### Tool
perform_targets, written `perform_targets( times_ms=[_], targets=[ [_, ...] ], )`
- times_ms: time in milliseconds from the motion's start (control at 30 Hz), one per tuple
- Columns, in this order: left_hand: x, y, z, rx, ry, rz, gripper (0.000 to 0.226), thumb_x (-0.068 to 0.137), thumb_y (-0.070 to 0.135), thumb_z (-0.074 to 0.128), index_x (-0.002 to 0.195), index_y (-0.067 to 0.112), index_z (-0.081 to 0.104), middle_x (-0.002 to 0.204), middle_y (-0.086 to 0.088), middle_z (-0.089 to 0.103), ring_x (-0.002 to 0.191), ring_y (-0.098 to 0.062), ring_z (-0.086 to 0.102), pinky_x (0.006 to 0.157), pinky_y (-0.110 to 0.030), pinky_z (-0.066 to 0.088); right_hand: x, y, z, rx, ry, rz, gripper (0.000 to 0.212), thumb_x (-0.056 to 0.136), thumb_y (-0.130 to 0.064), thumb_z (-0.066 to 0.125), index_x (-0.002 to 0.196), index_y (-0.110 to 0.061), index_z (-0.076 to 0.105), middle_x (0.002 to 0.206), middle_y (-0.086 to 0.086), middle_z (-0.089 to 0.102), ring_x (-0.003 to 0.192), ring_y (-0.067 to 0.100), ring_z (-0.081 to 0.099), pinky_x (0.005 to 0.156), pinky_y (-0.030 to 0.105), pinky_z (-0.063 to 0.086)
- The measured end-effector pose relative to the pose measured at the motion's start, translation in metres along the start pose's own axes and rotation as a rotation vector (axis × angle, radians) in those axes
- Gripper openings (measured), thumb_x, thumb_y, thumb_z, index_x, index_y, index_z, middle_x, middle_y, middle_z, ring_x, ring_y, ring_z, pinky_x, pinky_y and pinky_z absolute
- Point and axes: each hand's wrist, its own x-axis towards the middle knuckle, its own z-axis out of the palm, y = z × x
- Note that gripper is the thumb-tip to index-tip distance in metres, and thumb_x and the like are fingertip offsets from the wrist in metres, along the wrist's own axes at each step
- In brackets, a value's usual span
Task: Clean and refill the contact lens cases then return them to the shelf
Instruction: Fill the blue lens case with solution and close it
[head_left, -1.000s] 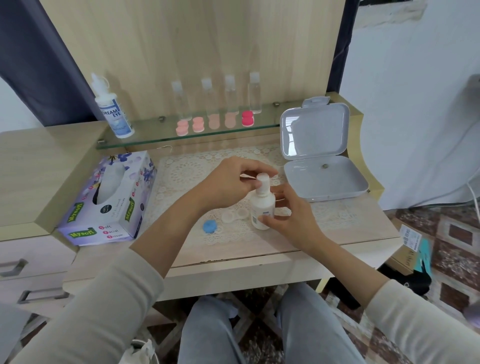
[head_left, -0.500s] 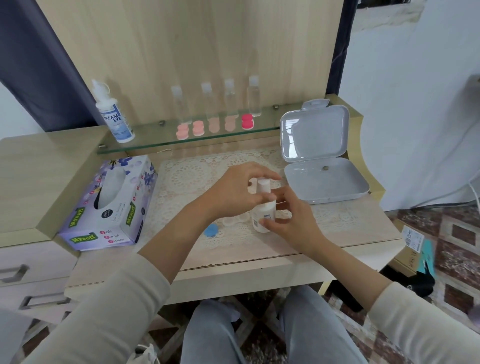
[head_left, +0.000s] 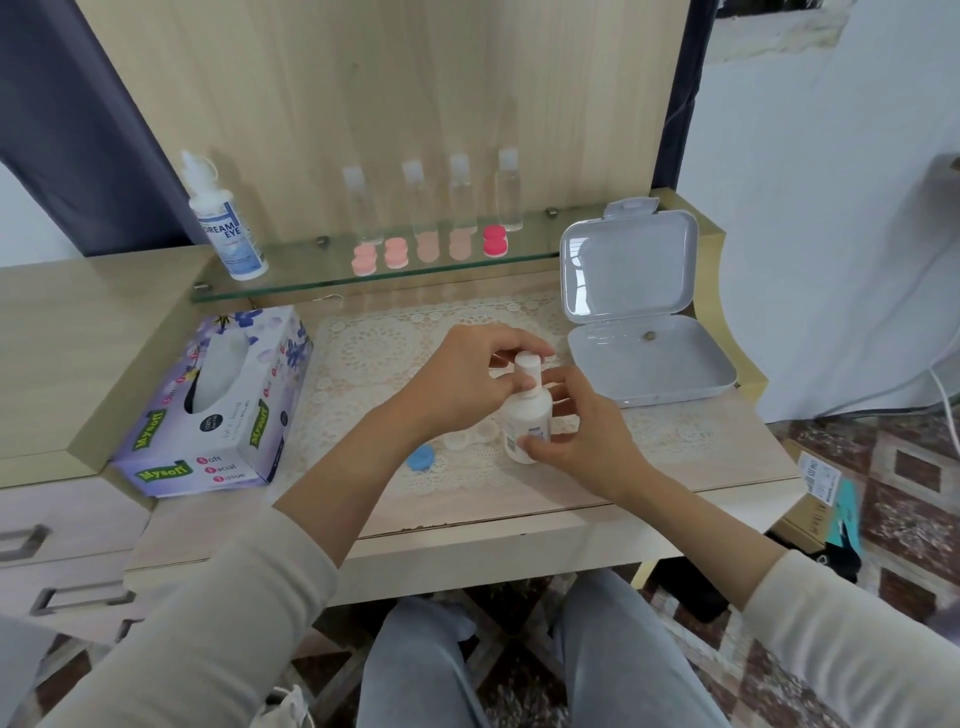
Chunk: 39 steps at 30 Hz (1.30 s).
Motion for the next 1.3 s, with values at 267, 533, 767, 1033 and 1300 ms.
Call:
perform_targets(
  times_ms=[267, 533, 767, 1033, 1300],
  targets=[
    [-0.004, -0.009, -0.007, -0.068, -0.014, -0.015, 0.037, 0.079, 0.018, 0.07, 0.114, 0.025, 0.061, 0.105, 0.014, 0.061, 0.097, 0.0, 0.058, 0.089, -0.013, 0.044, -0.002, -0.007, 0.005, -0.022, 0.074, 0.006, 0.049, 0.066, -0.017, 0.08, 0.101, -0.025, 0.046, 0.087, -0.016, 0.056, 0.08, 0.001, 0.056, 0.066, 0.013, 0.048],
    [-0.04, -0.078, -0.065, 0.206, 0.273, -0.227, 0.03, 0.087, 0.026, 0.06, 0.116, 0.018, 0.06, 0.124, 0.002, 0.055, 0.108, -0.01, 0.052, 0.096, -0.02, 0.035, 0.028, -0.045, 0.007, -0.002, 0.081, -0.047, 0.048, 0.066, -0.017, 0.08, 0.102, -0.024, 0.049, 0.088, -0.02, 0.056, 0.077, -0.002, 0.056, 0.064, 0.003, 0.041],
    [-0.09, -0.14, -0.115, 0.444, 0.3, -0.456, 0.038, 0.092, 0.024, 0.052, 0.127, 0.009, 0.052, 0.14, -0.006, 0.044, 0.13, -0.022, 0.038, 0.108, -0.03, 0.023, 0.111, -0.089, 0.042, 0.04, 0.017, -0.123, 0.048, 0.069, -0.018, 0.078, 0.108, -0.018, 0.05, 0.088, -0.014, 0.056, 0.08, 0.008, 0.058, 0.069, 0.014, 0.047],
    [-0.107, -0.165, -0.125, 0.469, 0.289, -0.417, 0.038, 0.089, 0.02, 0.055, 0.126, 0.012, 0.054, 0.134, 0.003, 0.05, 0.126, -0.013, 0.043, 0.099, -0.011, 0.02, 0.219, -0.124, 0.107, -0.017, -0.025, -0.19, 0.049, 0.072, -0.018, 0.077, 0.11, -0.007, 0.047, 0.094, 0.005, 0.057, 0.079, 0.016, 0.054, 0.064, 0.02, 0.043],
    [-0.109, -0.176, -0.117, 0.404, 0.396, -0.384, 0.048, 0.081, 0.037, 0.045, 0.123, 0.018, 0.058, 0.128, 0.008, 0.056, 0.117, -0.001, 0.043, 0.098, -0.009, 0.021, 0.276, -0.126, 0.144, -0.087, -0.033, -0.199, 0.05, 0.071, -0.021, 0.077, 0.11, -0.007, 0.05, 0.091, 0.001, 0.056, 0.078, 0.015, 0.053, 0.057, 0.014, 0.032]
  ],
)
